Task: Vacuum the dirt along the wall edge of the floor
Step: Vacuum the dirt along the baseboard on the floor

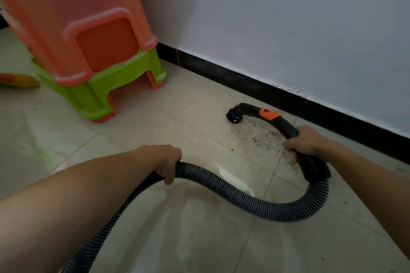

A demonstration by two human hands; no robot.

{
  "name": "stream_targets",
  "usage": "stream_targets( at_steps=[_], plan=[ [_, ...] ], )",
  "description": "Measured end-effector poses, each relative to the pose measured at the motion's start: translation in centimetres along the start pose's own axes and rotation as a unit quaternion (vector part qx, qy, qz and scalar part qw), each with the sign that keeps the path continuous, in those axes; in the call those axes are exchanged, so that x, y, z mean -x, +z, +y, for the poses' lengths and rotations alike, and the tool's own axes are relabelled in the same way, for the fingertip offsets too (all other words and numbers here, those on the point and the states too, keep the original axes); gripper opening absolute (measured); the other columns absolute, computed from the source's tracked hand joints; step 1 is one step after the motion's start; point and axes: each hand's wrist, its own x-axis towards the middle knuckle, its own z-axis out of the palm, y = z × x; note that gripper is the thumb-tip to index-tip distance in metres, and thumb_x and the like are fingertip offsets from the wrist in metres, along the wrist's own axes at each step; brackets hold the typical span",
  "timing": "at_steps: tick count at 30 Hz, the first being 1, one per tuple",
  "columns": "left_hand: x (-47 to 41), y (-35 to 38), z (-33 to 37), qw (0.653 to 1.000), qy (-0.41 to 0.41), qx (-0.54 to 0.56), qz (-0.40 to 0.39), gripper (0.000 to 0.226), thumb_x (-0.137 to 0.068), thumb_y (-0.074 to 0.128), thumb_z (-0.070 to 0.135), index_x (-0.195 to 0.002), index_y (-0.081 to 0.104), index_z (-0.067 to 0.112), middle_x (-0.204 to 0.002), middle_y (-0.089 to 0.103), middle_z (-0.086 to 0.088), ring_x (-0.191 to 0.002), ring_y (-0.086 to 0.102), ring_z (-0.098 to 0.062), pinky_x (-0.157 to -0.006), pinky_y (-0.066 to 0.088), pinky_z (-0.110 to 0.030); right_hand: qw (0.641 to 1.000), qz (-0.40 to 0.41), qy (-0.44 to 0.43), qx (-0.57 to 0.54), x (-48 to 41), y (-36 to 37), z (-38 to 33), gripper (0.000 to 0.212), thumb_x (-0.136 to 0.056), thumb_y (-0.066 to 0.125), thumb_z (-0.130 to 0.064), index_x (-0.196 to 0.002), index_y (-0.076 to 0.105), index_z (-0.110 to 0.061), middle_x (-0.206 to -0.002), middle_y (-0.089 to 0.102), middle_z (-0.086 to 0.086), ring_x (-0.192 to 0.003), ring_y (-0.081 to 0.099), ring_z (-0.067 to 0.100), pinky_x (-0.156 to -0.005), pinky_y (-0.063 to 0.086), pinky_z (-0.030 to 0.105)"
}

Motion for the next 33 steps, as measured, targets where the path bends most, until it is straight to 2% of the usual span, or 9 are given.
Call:
stream_targets(
  at_steps=[4, 7, 9, 12, 19, 22, 26, 29, 33],
  plan=[
    [0.1, -0.5, 1.7, 0.999, 0.027, 0.009, 0.015, 0.043, -0.073, 0.078, 0.029, -0.103, 0.051, 0.017, -0.103, 0.06, -0.006, -0.093, 0.061, -0.025, -0.079, 0.054, -0.037, 0.995, 0.083, 0.005, 0.051, 0.7, -1.4, 1.2, 0.029, -0.082, 0.07, -0.009, -0.106, 0.055, -0.004, -0.072, 0.065, 0.012, -0.053, 0.062, 0.02, -0.047, 0.045, 0.025],
    [0.2, -1.2, 2.8, 0.999, 0.042, 0.017, 0.026, 0.043, -0.073, 0.078, 0.03, -0.104, 0.052, 0.016, -0.104, 0.06, -0.006, -0.093, 0.061, -0.025, -0.079, 0.054, -0.038, 0.994, 0.106, 0.018, 0.038, 0.8, -2.6, 2.7, 0.025, -0.08, 0.07, -0.007, -0.1, 0.057, -0.001, -0.057, 0.066, 0.01, -0.046, 0.063, 0.022, -0.049, 0.049, 0.026],
    [0.3, -1.6, 3.2, 0.998, 0.046, 0.017, 0.028, 0.047, -0.073, 0.079, 0.03, -0.107, 0.05, 0.016, -0.106, 0.059, -0.007, -0.095, 0.06, -0.026, -0.081, 0.054, -0.039, 0.995, 0.097, 0.027, 0.022, 0.9, -3.1, 3.5, 0.022, -0.078, 0.069, -0.003, -0.097, 0.058, 0.0, -0.047, 0.064, 0.008, -0.043, 0.064, 0.025, -0.054, 0.054, 0.031],
    [0.6, -1.8, 3.1, 0.998, 0.047, 0.011, 0.026, 0.047, -0.073, 0.079, 0.029, -0.108, 0.051, 0.016, -0.106, 0.059, -0.007, -0.096, 0.06, -0.026, -0.081, 0.053, -0.039, 0.998, 0.055, 0.026, -0.001, 1.6, -3.4, 4.1, 0.019, -0.079, 0.066, 0.001, -0.096, 0.056, 0.002, -0.049, 0.063, 0.01, -0.046, 0.062, 0.027, -0.058, 0.055, 0.036],
    [1.6, -1.3, 1.7, 0.999, 0.033, -0.01, 0.019, 0.038, -0.07, 0.08, 0.025, -0.097, 0.055, 0.017, -0.096, 0.06, -0.005, -0.09, 0.062, -0.025, -0.077, 0.052, -0.039, 0.999, -0.014, 0.021, -0.022, 3.2, -0.8, 2.9, 0.021, -0.08, 0.063, 0.004, -0.099, 0.055, -0.001, -0.064, 0.061, 0.014, -0.044, 0.061, 0.022, -0.046, 0.052, 0.027],
    [2.0, -0.9, 1.3, 0.999, 0.025, -0.021, 0.02, 0.038, -0.068, 0.08, 0.025, -0.095, 0.053, 0.018, -0.095, 0.06, -0.004, -0.089, 0.062, -0.025, -0.078, 0.053, -0.04, 0.999, -0.029, -0.003, -0.015, 3.1, 0.2, 1.8, 0.027, -0.079, 0.064, 0.004, -0.103, 0.053, -0.001, -0.065, 0.06, 0.015, -0.045, 0.061, 0.023, -0.048, 0.053, 0.029],
    [2.3, -0.3, 0.9, 0.999, 0.024, -0.025, 0.015, 0.039, -0.068, 0.08, 0.027, -0.096, 0.054, 0.019, -0.094, 0.06, -0.003, -0.09, 0.062, -0.024, -0.079, 0.054, -0.04, 0.999, -0.027, -0.019, 0.015, 2.9, 1.0, 1.2, 0.034, -0.079, 0.065, 0.001, -0.11, 0.052, -0.003, -0.077, 0.064, 0.018, -0.047, 0.063, 0.023, -0.051, 0.054, 0.03],
    [2.3, -0.1, 1.2, 0.999, 0.031, -0.006, 0.008, 0.041, -0.072, 0.079, 0.027, -0.103, 0.054, 0.016, -0.102, 0.059, -0.005, -0.095, 0.06, -0.025, -0.079, 0.051, -0.038, 0.999, 0.008, -0.004, 0.033, 3.0, 0.0, 1.7, 0.035, -0.082, 0.067, -0.003, -0.113, 0.052, -0.004, -0.083, 0.067, 0.018, -0.048, 0.064, 0.023, -0.047, 0.053, 0.027],
    [2.0, 0.1, 2.2, 0.999, 0.035, -0.008, -0.012, 0.048, -0.071, 0.08, 0.03, -0.108, 0.053, 0.017, -0.109, 0.059, -0.005, -0.099, 0.06, -0.025, -0.081, 0.052, -0.037, 0.998, 0.008, 0.02, 0.055, 3.7, -1.9, 3.3, 0.038, -0.079, 0.068, -0.004, -0.114, 0.053, -0.004, -0.088, 0.069, 0.021, -0.053, 0.069, 0.025, -0.052, 0.055, 0.03]
  ],
)
